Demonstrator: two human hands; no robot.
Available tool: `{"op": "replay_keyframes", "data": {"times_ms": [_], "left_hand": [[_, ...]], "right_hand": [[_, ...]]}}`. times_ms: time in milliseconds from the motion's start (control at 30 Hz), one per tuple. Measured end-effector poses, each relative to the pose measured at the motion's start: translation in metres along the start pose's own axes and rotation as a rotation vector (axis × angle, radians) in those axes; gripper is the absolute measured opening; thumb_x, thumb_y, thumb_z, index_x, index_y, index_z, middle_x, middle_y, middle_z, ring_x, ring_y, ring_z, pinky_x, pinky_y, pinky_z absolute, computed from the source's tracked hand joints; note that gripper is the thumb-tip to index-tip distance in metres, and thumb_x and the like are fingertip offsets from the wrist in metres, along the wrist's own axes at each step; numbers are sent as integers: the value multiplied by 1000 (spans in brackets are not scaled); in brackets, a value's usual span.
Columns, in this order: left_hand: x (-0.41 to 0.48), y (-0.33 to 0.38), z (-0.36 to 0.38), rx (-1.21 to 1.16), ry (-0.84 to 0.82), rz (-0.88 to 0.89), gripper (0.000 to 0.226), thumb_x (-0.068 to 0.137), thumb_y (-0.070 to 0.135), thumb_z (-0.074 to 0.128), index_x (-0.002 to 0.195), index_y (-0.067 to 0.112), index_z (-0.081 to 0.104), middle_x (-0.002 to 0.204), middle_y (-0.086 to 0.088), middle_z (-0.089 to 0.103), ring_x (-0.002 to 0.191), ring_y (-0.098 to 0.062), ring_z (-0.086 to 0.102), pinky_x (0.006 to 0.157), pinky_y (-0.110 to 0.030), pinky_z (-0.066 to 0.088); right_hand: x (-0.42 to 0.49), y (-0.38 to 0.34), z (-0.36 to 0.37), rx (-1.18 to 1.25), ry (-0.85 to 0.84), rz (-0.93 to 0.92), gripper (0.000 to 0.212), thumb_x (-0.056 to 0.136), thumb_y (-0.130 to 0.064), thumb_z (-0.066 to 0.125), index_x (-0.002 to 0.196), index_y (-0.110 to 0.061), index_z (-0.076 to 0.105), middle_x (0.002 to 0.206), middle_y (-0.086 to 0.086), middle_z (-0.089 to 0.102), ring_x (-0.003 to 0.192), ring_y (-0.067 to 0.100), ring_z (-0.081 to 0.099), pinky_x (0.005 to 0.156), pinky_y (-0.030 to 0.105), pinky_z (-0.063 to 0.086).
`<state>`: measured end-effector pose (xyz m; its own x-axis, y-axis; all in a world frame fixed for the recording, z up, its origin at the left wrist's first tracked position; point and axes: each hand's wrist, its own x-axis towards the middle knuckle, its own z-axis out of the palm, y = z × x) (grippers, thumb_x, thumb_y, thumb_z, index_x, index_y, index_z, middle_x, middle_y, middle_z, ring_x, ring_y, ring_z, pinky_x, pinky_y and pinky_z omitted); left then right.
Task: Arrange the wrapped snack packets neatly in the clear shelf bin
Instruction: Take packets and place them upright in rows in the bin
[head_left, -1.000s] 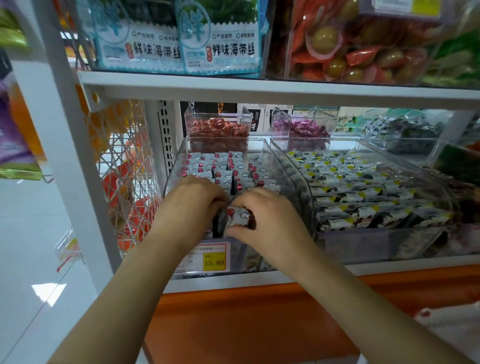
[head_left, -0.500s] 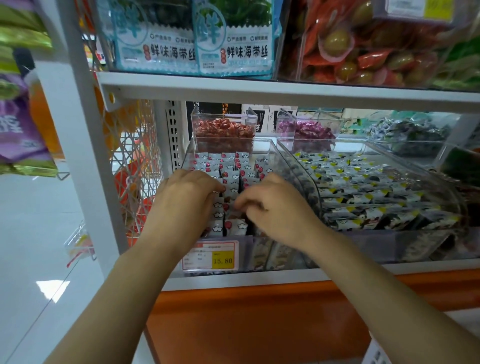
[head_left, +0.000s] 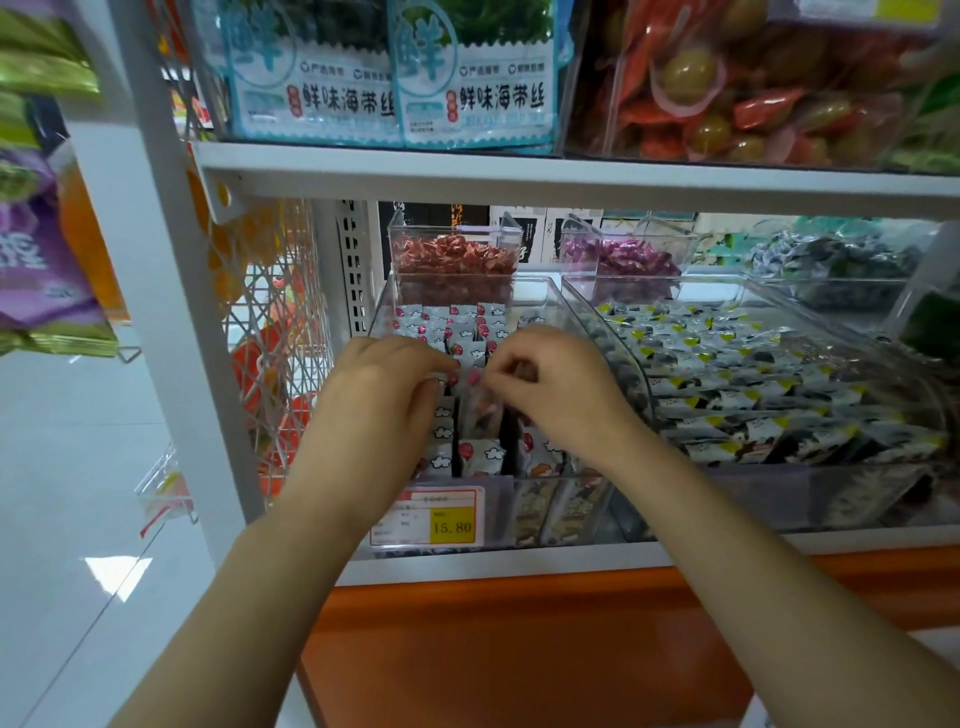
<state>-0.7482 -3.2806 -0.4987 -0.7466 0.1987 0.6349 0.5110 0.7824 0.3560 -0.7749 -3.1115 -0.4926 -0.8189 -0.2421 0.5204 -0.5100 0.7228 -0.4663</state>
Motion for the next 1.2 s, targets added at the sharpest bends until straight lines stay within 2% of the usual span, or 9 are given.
{"op": "replay_keyframes", "data": {"times_ms": [133,200,300,400,600,767,900,1067,1200], "left_hand": [[-3,9,0,-141,56,-64,29,92,10,53,119,16,62,103,8,55,99,-16,54,87,-27,42],[-5,14,2,-235,50,-108,31,94,18,51,124,19,58,104,11,51,93,-7,51,81,-14,44],[-8,18,7,-307,7,-156,37,95,27,47,131,21,52,111,14,52,95,3,45,71,4,35],[-9,21,9,-312,-20,-165,40,96,29,45,134,21,49,111,17,49,97,7,42,69,7,31],[-9,22,7,-412,-23,-232,36,94,27,48,128,18,55,92,26,50,77,24,48,63,6,36],[-10,22,4,-665,-26,-387,13,91,30,52,94,28,64,77,5,64,64,1,59,55,-10,47],[-9,22,1,-876,-53,-506,15,89,31,54,92,21,65,70,8,67,65,-13,65,61,-30,56],[-7,25,-3,-1356,-111,-696,16,76,27,60,67,17,69,63,1,62,48,-5,50,44,-15,45],[-4,25,-4,-1499,-89,-768,9,68,15,60,73,9,64,53,3,57,42,-3,45,37,-11,40]], "right_hand": [[-10,-1,-21,232,329,133,20,90,-16,60,74,-27,56,77,-12,60,72,7,60,63,20,49],[-17,0,-29,318,430,160,21,90,-15,59,74,-28,54,77,-6,62,66,8,62,58,20,51],[-27,1,-36,443,482,209,13,91,-12,58,79,-18,57,78,6,65,60,9,63,54,17,51],[-35,2,-37,561,457,277,8,92,-9,55,86,-6,60,77,10,66,59,9,64,55,20,53],[-48,1,-36,883,400,403,12,92,-4,53,83,-6,61,76,7,66,60,12,67,57,20,54],[-51,-1,-40,1111,283,536,10,87,-10,60,82,-3,64,73,9,68,59,18,66,51,24,53],[-51,1,-44,1030,179,615,12,85,-18,64,79,-8,65,57,2,60,46,11,54,40,21,43],[-48,0,-46,1241,91,692,16,90,-18,55,75,-14,56,50,-1,50,38,9,42,35,18,32],[-47,-1,-47,1413,52,776,13,87,-19,54,77,-15,48,48,-1,43,34,8,35,31,17,27]]}}
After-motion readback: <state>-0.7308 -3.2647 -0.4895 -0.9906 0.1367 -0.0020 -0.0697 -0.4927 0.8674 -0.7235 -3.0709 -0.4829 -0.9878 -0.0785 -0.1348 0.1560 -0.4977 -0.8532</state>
